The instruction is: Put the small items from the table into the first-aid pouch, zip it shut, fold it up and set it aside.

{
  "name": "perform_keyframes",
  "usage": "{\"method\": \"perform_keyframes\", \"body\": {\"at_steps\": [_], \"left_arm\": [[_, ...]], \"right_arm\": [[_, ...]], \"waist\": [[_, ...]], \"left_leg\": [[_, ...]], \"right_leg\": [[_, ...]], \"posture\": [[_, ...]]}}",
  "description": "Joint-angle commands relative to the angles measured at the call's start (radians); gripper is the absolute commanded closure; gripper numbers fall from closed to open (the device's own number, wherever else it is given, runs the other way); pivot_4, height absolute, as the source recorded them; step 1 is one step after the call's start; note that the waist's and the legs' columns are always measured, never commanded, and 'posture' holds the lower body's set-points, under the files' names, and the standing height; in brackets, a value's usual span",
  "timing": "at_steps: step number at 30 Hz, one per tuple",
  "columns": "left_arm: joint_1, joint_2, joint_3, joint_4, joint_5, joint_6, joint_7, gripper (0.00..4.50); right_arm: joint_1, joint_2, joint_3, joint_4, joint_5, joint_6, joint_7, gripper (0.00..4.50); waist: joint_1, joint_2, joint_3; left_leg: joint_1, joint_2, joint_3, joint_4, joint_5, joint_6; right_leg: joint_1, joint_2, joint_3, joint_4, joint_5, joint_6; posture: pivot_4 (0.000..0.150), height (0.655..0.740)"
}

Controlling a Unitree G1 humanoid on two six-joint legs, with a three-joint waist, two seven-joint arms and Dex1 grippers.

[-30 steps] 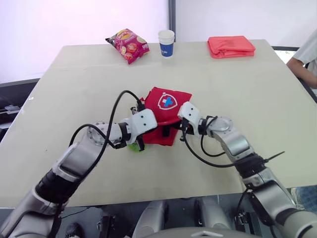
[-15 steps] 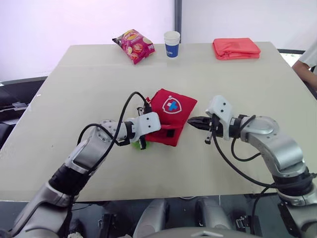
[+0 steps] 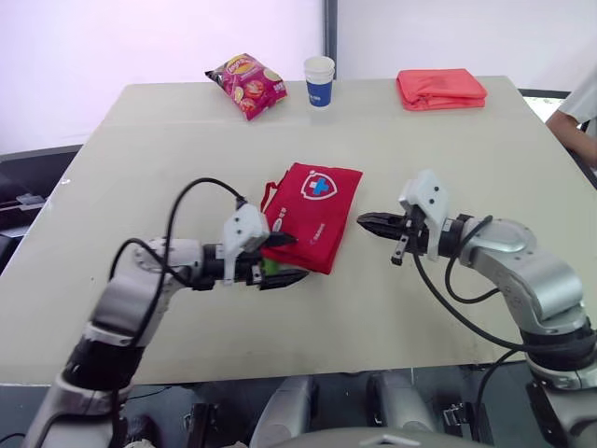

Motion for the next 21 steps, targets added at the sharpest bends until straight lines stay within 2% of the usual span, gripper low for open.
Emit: {"method": "perform_keyframes", "body": {"at_steps": [1, 3, 4, 6, 8, 13, 14, 15, 21], "left_arm": [[-0.050, -0.012, 0.197, -0.035, -0.356, 0.209, 0.023, 0.56], [-0.114, -0.046, 0.233, 0.002, -0.434, 0.269, 0.103, 0.56], [-0.156, -0.071, 0.226, 0.031, -0.416, 0.266, 0.150, 0.80], [-0.239, -0.132, 0.186, 0.105, -0.335, 0.235, 0.247, 1.63], [-0.306, -0.179, 0.109, 0.186, -0.242, 0.202, 0.304, 1.96], [-0.397, -0.258, -0.042, 0.344, -0.078, 0.133, 0.320, 4.18], [-0.410, -0.274, -0.069, 0.367, -0.054, 0.118, 0.309, 4.50], [-0.428, -0.293, -0.107, 0.403, -0.025, 0.118, 0.305, 4.50], [-0.460, -0.334, -0.372, 0.627, 0.223, 0.024, 0.236, 4.50]], "right_arm": [[0.013, -0.004, -0.097, -0.093, 0.089, -0.046, 0.014, 4.50], [0.021, -0.003, -0.149, -0.124, 0.155, -0.029, 0.011, 4.50], [0.021, -0.001, -0.187, -0.141, 0.197, -0.019, 0.006, 4.50], [0.036, -0.026, -0.260, -0.205, 0.278, 0.018, -0.001, 3.98], [0.061, -0.082, -0.353, -0.280, 0.369, 0.063, -0.026, 3.66], [0.117, -0.230, -0.511, -0.375, 0.478, 0.115, -0.089, 1.36], [0.125, -0.253, -0.536, -0.385, 0.498, 0.117, -0.102, 0.89], [0.140, -0.278, -0.567, -0.397, 0.544, 0.126, -0.107, 0.40], [0.203, -0.341, -0.568, -0.435, 0.619, 0.123, -0.185, 0.40]], "waist": [[0.003, 0.000, 0.000], [0.005, -0.001, 0.000], [0.006, -0.001, 0.000], [0.003, -0.001, 0.000], [0.012, -0.001, 0.000], [0.007, -0.001, 0.001], [0.005, -0.001, 0.001], [0.003, -0.002, 0.001], [0.005, -0.002, 0.000]], "left_leg": [[0.000, 0.000, 0.000, 0.000, 0.000, 0.000], [0.000, 0.000, -0.001, 0.000, 0.000, 0.000], [-0.001, 0.000, -0.003, 0.001, 0.000, 0.000], [-0.001, -0.001, -0.004, 0.002, 0.000, 0.000], [-0.001, -0.001, -0.003, 0.002, 0.000, 0.000], [-0.002, -0.002, -0.004, 0.002, 0.000, 0.000], [-0.002, -0.002, -0.004, 0.002, 0.000, 0.000], [-0.002, -0.002, -0.003, 0.002, 0.000, 0.000], [-0.002, -0.001, -0.002, 0.002, 0.000, 0.000]], "right_leg": [[0.000, 0.000, -0.001, 0.000, 0.000, 0.000], [0.001, 0.000, -0.002, 0.000, 0.000, 0.000], [0.001, 0.000, -0.004, 0.000, 0.000, 0.000], [0.002, 0.000, -0.005, 0.000, 0.000, 0.000], [0.002, 0.000, -0.004, 0.000, 0.000, 0.000], [0.002, 0.000, -0.005, -0.001, 0.000, 0.000], [0.002, 0.000, -0.005, -0.001, 0.000, 0.000], [0.002, 0.000, -0.004, -0.001, 0.000, 0.000], [0.002, 0.000, -0.003, -0.001, 0.000, 0.000]], "posture": [[0.150, 0.7400], [0.150, 0.7400], [0.150, 0.7400], [0.150, 0.7400], [0.150, 0.7400], [0.150, 0.7400], [0.150, 0.7400], [0.150, 0.7400], [0.150, 0.7400]]}}
